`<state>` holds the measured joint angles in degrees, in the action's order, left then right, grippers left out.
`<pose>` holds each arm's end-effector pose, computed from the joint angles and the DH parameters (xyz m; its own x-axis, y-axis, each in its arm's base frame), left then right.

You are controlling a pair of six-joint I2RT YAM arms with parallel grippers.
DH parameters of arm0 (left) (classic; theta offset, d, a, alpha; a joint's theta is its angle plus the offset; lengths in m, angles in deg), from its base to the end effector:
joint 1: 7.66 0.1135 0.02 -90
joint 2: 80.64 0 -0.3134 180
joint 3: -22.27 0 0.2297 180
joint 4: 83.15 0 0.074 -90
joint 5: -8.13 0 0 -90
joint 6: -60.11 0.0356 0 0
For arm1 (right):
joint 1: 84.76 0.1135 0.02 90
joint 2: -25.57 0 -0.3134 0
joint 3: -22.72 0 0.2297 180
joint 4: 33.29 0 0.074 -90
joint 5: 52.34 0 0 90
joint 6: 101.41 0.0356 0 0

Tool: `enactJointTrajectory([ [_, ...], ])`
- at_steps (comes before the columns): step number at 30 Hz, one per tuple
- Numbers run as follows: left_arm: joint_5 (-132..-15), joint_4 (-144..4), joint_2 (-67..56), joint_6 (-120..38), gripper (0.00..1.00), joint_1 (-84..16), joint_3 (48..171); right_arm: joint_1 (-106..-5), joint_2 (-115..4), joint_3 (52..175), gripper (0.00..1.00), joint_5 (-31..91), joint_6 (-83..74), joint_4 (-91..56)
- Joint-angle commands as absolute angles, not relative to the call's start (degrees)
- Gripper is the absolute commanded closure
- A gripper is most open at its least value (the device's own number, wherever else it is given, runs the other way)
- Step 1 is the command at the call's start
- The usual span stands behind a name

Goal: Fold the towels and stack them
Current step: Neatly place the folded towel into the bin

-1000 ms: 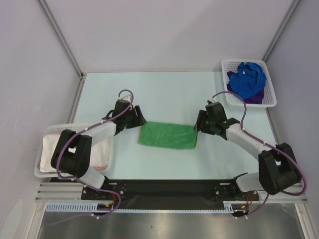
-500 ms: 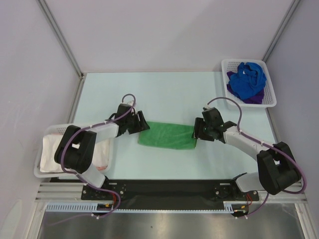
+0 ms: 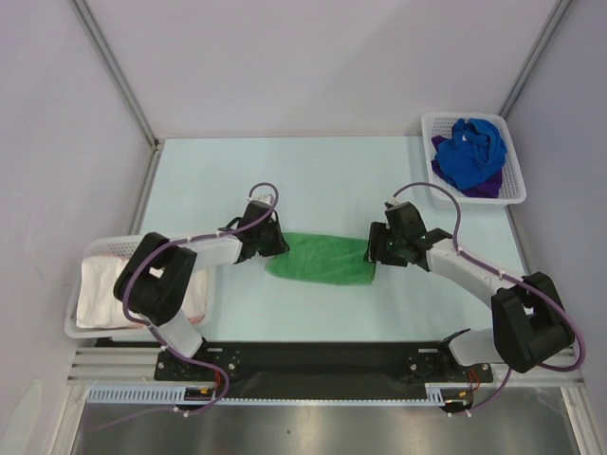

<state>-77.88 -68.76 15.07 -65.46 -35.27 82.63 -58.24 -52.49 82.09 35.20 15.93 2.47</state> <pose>0.2729 -0.1455 0.2089 -0.8422 -0.2144 -0.4948 0.0151 0.9078 -0.4191 0.2109 0.1069 0.2574 -0.8618 0.0827 -0.5004 -0.0818 0.9510 0.2980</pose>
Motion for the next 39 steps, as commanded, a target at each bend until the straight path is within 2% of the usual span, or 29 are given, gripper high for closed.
enactJointTrajectory([
  [1,-84.4,-55.4,17.9,-63.7,1.00,-37.4,81.8,-58.6,-51.0,86.1,0.38,33.7,13.7,2.9],
  [13,-102.1,-32.8,12.4,-64.8,1.00,-44.5,93.3,-60.1,-55.6,99.0,0.39,31.3,10.9,4.4],
  [19,-112.6,-14.6,8.1,-69.2,1.00,-48.3,100.9,-60.2,-56.9,100.6,0.40,29.6,11.0,2.3],
  [31,-125.2,8.7,-7.3,-77.2,1.00,-48.3,103.8,-59.5,-57.3,101.1,0.42,28.3,11.0,1.1],
  [39,-129.6,15.5,-14.0,-77.2,1.00,-44.1,108.0,-57.7,-57.2,101.1,0.43,29.1,11.7,0.7],
])
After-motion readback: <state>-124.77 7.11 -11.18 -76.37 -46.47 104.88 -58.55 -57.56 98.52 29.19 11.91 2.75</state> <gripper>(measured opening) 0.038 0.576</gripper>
